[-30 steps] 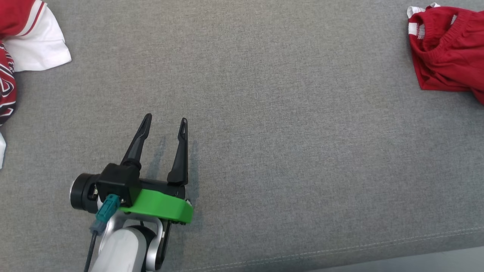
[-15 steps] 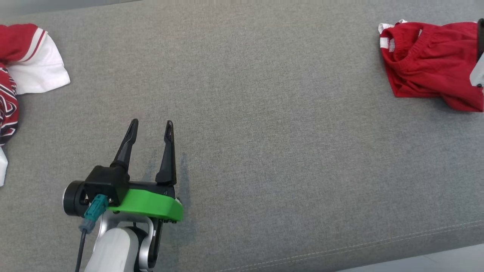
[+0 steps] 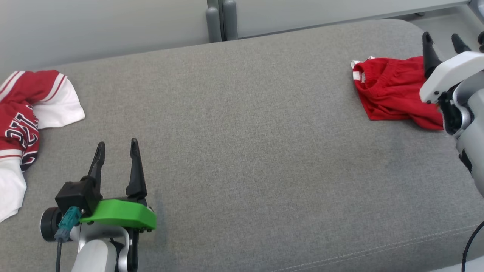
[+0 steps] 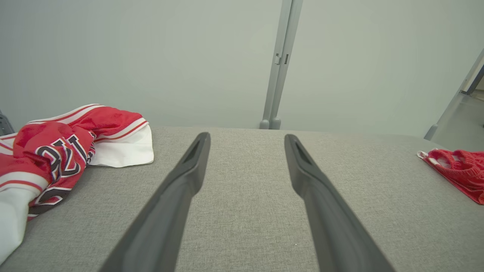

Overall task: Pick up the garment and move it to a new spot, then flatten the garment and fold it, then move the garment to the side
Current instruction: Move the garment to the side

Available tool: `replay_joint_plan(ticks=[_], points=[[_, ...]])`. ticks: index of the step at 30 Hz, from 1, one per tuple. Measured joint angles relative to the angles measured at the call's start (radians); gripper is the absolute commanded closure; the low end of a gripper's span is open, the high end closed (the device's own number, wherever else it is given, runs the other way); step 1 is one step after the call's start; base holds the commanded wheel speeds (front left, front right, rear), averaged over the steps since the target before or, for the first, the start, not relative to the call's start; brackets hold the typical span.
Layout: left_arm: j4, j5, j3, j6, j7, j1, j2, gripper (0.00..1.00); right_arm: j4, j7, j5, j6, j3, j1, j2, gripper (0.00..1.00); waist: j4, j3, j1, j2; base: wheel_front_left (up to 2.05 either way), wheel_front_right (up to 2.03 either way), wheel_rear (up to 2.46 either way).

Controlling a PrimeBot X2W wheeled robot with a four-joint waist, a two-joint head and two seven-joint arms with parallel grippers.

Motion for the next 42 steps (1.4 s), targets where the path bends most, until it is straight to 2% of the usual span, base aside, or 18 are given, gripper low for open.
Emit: replay_joint_plan(ticks=[6, 12, 18, 23, 31, 42], points=[[0.026, -0.007, 0.029, 0.000, -0.003, 0.062, 0.000, 0.00, -0.056, -0.001, 0.014, -0.010, -0.026, 0.081, 0.041, 0.00, -0.002, -0.080, 0.0000, 0.0000, 0.00, 0.00, 0.00], [0.030, -0.007, 0.048, 0.000, -0.005, 0.112, -0.001, 0.00, -0.214, -0.001, -0.043, -0.040, -0.050, 0.138, 0.075, 0.00, 0.002, -0.152, 0.0000, 0.0000, 0.00, 0.00, 0.00], [0.027, -0.007, 0.060, 0.000, -0.012, 0.156, -0.001, 0.00, -0.327, -0.001, -0.100, -0.071, -0.056, 0.228, 0.115, 0.00, 0.008, -0.184, 0.0000, 0.0000, 0.00, 0.00, 0.00], [0.016, -0.007, 0.067, 0.000, -0.013, 0.187, 0.000, 0.00, -0.412, -0.001, -0.127, -0.082, -0.053, 0.304, 0.166, 0.00, 0.005, -0.191, 0.0000, 0.0000, 0.00, 0.00, 0.00], [0.006, -0.007, 0.068, 0.000, -0.021, 0.206, 0.000, 0.00, -0.489, -0.001, -0.193, -0.116, -0.054, 0.428, 0.164, 0.00, 0.007, -0.200, 0.0000, 0.0000, 0.00, 0.00, 0.00], [-0.005, -0.018, 0.079, 0.000, -0.029, 0.268, 0.000, 0.00, -0.595, -0.001, -0.256, -0.132, -0.079, 0.614, 0.185, 0.00, 0.014, -0.219, 0.0000, 0.0000, 0.00, 0.00, 0.00]])
